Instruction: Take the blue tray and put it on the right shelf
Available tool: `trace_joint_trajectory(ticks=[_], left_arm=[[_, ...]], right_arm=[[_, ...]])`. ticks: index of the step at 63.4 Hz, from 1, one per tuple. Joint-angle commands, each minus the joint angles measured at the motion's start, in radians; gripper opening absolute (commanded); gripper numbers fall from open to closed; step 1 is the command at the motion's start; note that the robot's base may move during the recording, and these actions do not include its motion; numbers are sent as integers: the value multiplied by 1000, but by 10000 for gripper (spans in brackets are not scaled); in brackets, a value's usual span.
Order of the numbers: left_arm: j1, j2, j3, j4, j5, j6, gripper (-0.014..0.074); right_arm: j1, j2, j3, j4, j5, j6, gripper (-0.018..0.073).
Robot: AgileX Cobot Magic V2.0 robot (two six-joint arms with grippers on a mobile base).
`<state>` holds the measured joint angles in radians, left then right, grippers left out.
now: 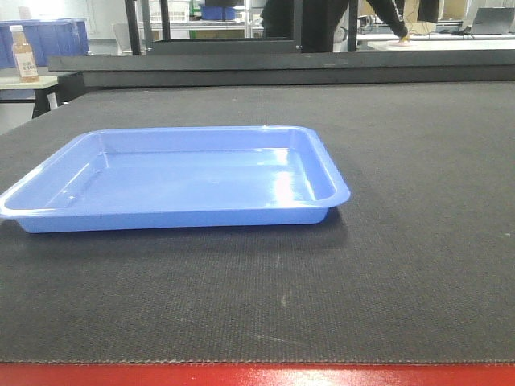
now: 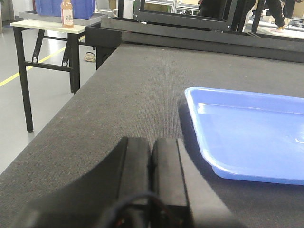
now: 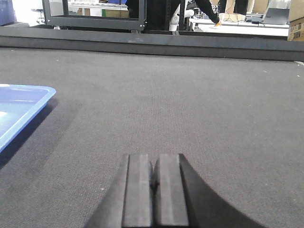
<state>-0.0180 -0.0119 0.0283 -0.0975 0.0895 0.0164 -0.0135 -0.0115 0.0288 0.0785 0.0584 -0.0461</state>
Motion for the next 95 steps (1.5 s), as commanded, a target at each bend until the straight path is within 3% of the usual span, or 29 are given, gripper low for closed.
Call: trace_joint_trajectory(ticks=[1, 38, 54, 66, 71, 78, 83, 88, 95], left_arm=[[2, -15, 29, -6, -90, 3, -48], [2, -15, 29, -6, -130, 3, -48], [2, -9, -5, -38, -251, 3, -48], [2, 68, -301, -36, 38, 3, -20], [2, 149, -432, -36, 153, 3, 69], [2, 298, -579, -36, 270, 3, 263], [2, 403, -649, -38, 315, 3, 365], [2, 509, -718, -45, 354, 3, 391], [-46, 638, -806, -58, 358, 27, 390]], right_arm=[[1, -19, -23, 2, -95, -7, 20], [1, -20, -23, 2, -98, -7, 20], [1, -18, -61, 35, -254, -7, 20], [1, 83, -332, 49, -77, -7, 31], [1, 169, -444, 49, -9, -7, 127], [1, 317, -565, 49, 2, -7, 431], [1, 437, -634, 49, 8, -7, 594], [16, 563, -707, 50, 41, -7, 587], [107, 717, -856, 59, 155, -7, 577]])
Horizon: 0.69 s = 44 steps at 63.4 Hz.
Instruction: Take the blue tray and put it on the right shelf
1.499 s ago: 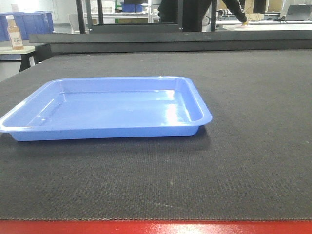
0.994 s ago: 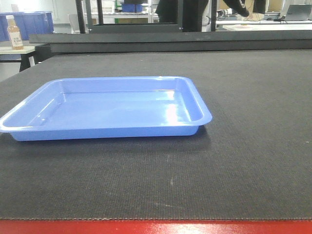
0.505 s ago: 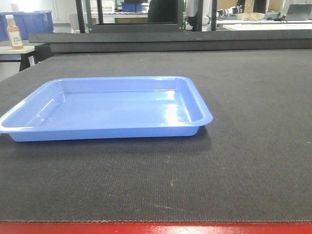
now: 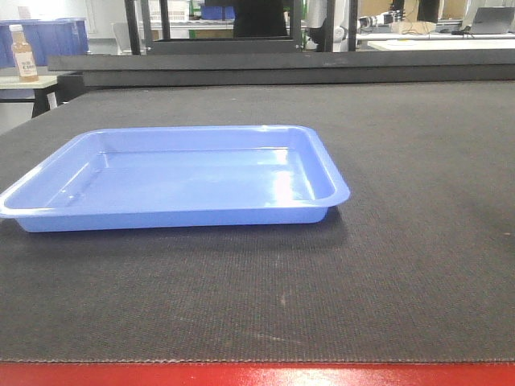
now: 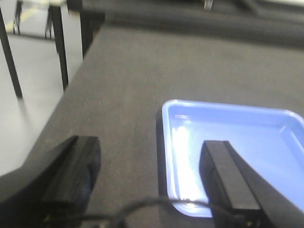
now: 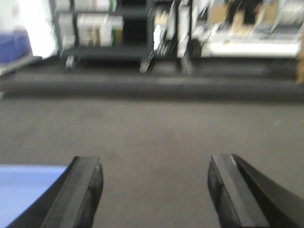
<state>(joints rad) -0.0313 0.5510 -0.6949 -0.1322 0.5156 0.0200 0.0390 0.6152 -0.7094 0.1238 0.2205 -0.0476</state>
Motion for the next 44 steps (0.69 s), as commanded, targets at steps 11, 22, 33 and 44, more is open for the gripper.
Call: trace_joint_trajectory(ticks=[11, 22, 33, 44], left_arm=[[-151, 294, -286, -34, 85, 103, 389], [-174, 539, -490, -34, 296, 90, 389], [-174, 757, -646, -26, 449, 59, 389], [-174, 913, -726, 107, 506, -59, 388]], right_arm=[[273, 351, -366, 21, 264, -6, 577], [379, 623, -570, 21, 453, 13, 577], [381, 836, -762, 17, 618, 124, 577], [381, 999, -895, -42, 686, 242, 577]])
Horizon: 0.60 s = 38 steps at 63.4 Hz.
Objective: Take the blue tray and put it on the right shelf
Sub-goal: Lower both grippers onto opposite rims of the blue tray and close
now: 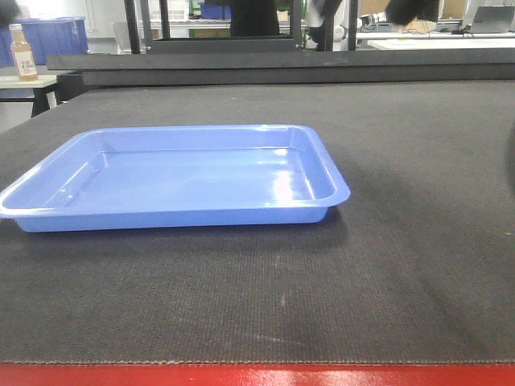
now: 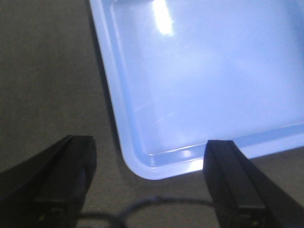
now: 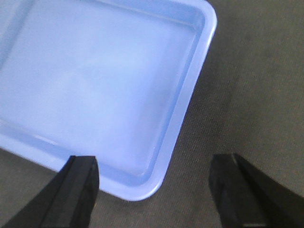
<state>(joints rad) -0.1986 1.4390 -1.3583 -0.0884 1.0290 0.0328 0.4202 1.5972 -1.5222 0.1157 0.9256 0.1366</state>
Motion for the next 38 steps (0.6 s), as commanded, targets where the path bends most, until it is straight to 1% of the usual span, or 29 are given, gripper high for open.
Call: trace_joint_trajectory(ticks=[1, 3, 5, 8, 14, 26, 38], left_arm=[[-6, 36, -66, 77, -8, -84, 388], [-6, 59, -74, 107, -8, -114, 388], [-6, 76, -82, 121, -8, -129, 388], [-6, 104, -92, 125, -15, -137, 388], [-6, 148, -100, 109, -47, -161, 388], [-6, 236, -102, 105, -117, -162, 387], [-6, 296, -102, 103, -165, -162, 379]], right_arm=[[-1, 28, -91, -39, -16, 66, 577], [-1, 56, -111, -59, -16, 87, 577], [-1, 81, -125, -75, -16, 107, 577], [-1, 117, -150, -102, -12, 129, 577], [-1, 180, -198, -145, 4, 154, 577], [-1, 298, -283, -143, 7, 153, 577], [-1, 371, -289, -143, 4, 153, 577]])
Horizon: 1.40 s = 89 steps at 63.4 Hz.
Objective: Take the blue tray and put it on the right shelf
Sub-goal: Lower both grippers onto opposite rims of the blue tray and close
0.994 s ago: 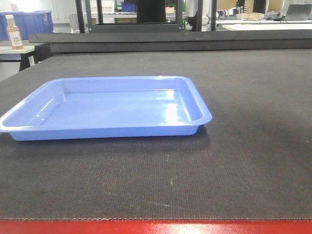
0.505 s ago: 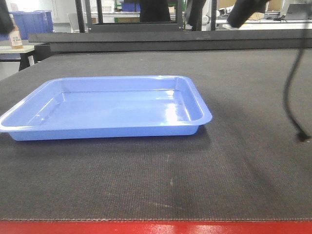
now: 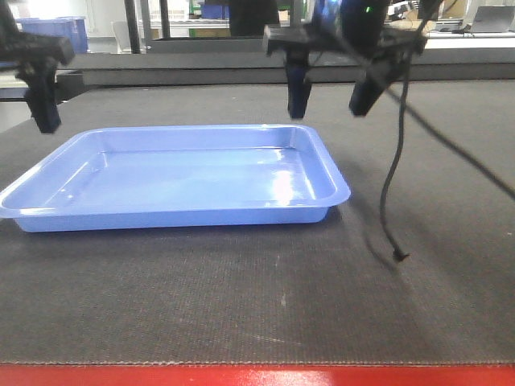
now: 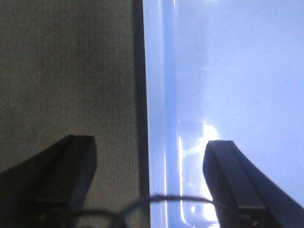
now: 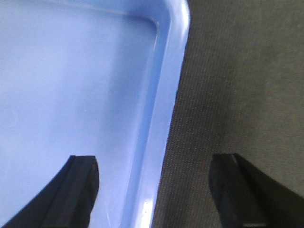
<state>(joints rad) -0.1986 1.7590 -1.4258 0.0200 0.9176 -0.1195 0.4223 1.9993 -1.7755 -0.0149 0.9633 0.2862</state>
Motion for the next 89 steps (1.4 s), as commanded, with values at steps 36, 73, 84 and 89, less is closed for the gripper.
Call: trace_joint_trajectory(ticks=[36, 73, 84, 89], left_arm=[[-6, 80, -34, -25, -68, -10, 379], [-6, 75, -45, -84, -46, -10, -41], [-9, 11, -88, -84, -19, -10, -41], [-9, -38, -101, -82, 4, -10, -41]], right_arm=[[-3, 72, -36, 2, -37, 4, 480], [-3, 45, -36, 3, 17, 12, 23], [-3, -31, -36, 3, 20, 38, 23], [-3, -78, -36, 3, 35, 38, 23]])
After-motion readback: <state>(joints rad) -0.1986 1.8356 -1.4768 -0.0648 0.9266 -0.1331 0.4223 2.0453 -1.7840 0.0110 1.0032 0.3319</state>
